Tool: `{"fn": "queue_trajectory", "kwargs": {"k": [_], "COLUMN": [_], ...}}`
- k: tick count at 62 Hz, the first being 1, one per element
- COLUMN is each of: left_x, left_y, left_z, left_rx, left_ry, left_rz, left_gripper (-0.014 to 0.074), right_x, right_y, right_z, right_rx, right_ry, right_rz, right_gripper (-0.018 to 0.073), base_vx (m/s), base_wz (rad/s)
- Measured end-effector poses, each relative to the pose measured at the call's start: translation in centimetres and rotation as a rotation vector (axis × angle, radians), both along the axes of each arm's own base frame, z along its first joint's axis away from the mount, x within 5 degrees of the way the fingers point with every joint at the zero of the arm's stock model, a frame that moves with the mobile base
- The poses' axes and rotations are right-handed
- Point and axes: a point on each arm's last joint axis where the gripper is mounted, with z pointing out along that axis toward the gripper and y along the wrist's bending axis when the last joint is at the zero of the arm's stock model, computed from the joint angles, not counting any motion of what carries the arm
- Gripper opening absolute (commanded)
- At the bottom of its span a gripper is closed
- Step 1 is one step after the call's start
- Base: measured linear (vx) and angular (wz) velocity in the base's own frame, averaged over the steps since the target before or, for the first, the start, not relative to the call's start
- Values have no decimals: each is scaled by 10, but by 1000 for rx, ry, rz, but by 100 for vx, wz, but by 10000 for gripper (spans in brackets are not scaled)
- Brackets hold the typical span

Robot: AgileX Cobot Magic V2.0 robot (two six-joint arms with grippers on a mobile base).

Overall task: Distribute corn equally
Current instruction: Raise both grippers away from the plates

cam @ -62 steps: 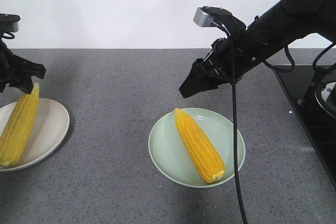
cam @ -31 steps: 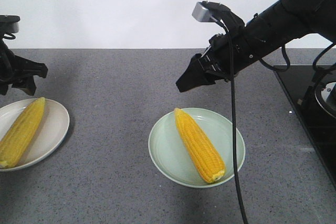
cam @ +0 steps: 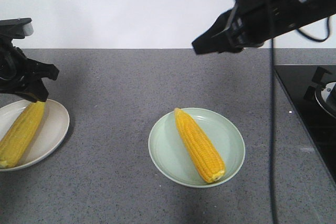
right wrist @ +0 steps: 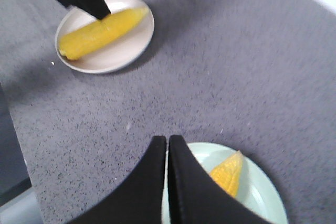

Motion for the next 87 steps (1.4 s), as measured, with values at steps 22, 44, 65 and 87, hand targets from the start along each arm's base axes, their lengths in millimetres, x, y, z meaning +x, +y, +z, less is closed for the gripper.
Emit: {"fn": "queue_trajectory", "kwargs": {"k": [22,44,65,87], "left_x": [-80,-177,-197,-197], "left_y": [-7,-5,3,4], "left_z": [-1,-62,-77,-76], "left_rx": [-47,-24,38,39], "left_ry": [-239,-489,-648,-656], "left_rz": [-176,-214,-124,-119], "left_gripper": [-8,-8,-8,-6], "right_x": [-81,-160,-187,-188], "right_y": [-29,-72,-89,-90], "right_z": [-33,-164,-178,-177], "right_rx": [-2,-63,15,24], "right_ry": [-150,-212,-389,-404], "right_rz": [-118,-403,-543,-547], "right_gripper": [-6,-6,-6,-6], "base_vx": [0,0,0,0], "base_wz": [0,0,0,0]}}
